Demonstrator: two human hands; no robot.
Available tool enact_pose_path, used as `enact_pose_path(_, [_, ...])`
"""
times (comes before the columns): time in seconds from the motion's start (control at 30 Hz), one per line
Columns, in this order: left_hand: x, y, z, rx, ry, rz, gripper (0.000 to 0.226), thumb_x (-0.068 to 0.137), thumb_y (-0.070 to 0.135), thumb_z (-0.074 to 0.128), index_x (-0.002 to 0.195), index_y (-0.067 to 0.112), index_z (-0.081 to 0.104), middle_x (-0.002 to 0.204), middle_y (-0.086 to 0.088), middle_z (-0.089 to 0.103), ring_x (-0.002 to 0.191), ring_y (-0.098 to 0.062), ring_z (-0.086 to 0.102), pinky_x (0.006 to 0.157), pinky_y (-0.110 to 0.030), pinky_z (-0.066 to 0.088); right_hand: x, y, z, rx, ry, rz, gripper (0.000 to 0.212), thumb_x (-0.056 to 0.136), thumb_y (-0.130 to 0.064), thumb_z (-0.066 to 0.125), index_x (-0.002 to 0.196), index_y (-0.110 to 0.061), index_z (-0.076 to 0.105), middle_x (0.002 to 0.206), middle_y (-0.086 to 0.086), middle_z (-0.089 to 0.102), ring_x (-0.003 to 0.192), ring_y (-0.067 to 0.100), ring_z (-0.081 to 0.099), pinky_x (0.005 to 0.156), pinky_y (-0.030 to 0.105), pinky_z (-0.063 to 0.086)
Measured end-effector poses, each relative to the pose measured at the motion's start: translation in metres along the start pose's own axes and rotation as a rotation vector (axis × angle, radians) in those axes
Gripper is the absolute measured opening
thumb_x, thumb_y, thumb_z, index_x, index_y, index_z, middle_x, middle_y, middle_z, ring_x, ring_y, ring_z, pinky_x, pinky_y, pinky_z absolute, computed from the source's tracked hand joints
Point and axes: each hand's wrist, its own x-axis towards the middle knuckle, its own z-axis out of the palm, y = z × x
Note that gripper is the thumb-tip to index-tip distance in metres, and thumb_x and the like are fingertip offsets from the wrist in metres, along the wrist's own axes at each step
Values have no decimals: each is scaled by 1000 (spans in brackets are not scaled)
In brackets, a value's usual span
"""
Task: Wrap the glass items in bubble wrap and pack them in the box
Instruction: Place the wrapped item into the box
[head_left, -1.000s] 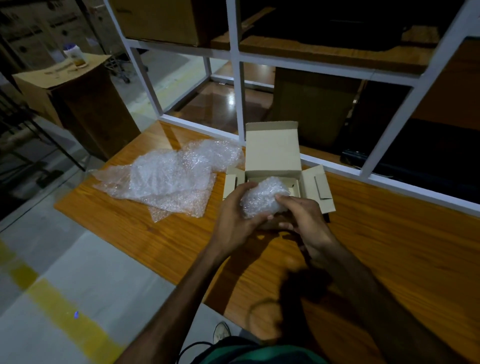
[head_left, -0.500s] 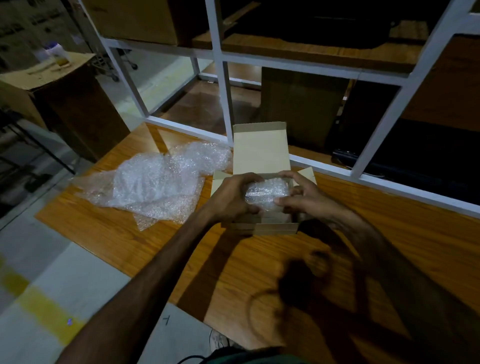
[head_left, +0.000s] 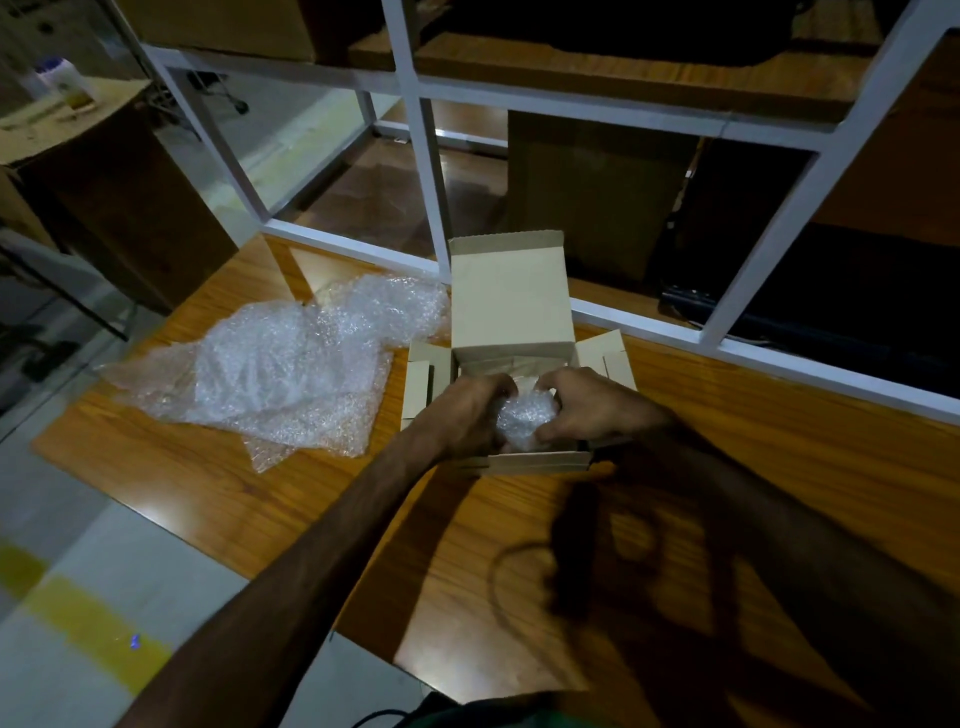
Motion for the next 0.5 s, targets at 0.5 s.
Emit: enact_pose_path(0.5, [-5,-6,10,374,77,113,21,87,22,80,107,18,74,107,-5,74,103,-25,69,91,-36,53,6,0,14,-256,38,0,58,89,-31,83,139,-15,59,138,9,63,122,27,61,99,38,52])
